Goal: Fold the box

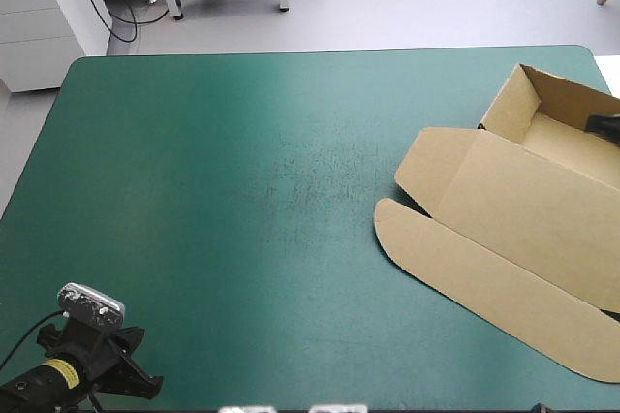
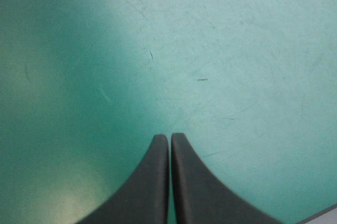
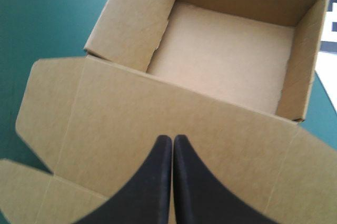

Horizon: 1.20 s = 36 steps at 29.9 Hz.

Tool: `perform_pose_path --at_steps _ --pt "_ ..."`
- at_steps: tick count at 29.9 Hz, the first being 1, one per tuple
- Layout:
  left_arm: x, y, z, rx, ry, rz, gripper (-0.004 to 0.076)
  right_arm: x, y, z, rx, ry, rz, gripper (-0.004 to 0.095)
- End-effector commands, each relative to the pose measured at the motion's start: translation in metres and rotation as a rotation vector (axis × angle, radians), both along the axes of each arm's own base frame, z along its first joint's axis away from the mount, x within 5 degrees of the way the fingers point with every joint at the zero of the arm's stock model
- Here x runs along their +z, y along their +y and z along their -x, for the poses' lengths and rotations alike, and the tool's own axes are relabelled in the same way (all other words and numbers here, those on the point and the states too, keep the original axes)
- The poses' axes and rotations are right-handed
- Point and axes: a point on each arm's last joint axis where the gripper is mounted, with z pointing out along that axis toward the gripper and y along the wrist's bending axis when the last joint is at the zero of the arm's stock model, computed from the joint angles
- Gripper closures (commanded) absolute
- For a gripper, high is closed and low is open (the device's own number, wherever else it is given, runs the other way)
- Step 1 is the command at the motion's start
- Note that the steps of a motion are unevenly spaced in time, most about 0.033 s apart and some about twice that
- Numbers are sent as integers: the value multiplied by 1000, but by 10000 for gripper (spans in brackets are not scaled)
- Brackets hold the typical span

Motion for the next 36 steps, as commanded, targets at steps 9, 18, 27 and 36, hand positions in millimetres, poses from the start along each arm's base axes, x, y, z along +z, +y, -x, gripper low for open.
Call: perform_pose_path --at_steps 9,18,27,36 --pt "10 -2 -3 -6 -62 31 731 -50 74 93 280 -48 58 918" --pt "10 -3 -3 -24 -62 34 731 -114 82 144 316 -24 91 928" --pt "10 -4 -2 -26 -56 47 731 -160 91 173 427 -41 101 928" --pt "11 -9 0 -39 -33 110 731 -169 96 187 468 -165 93 928"
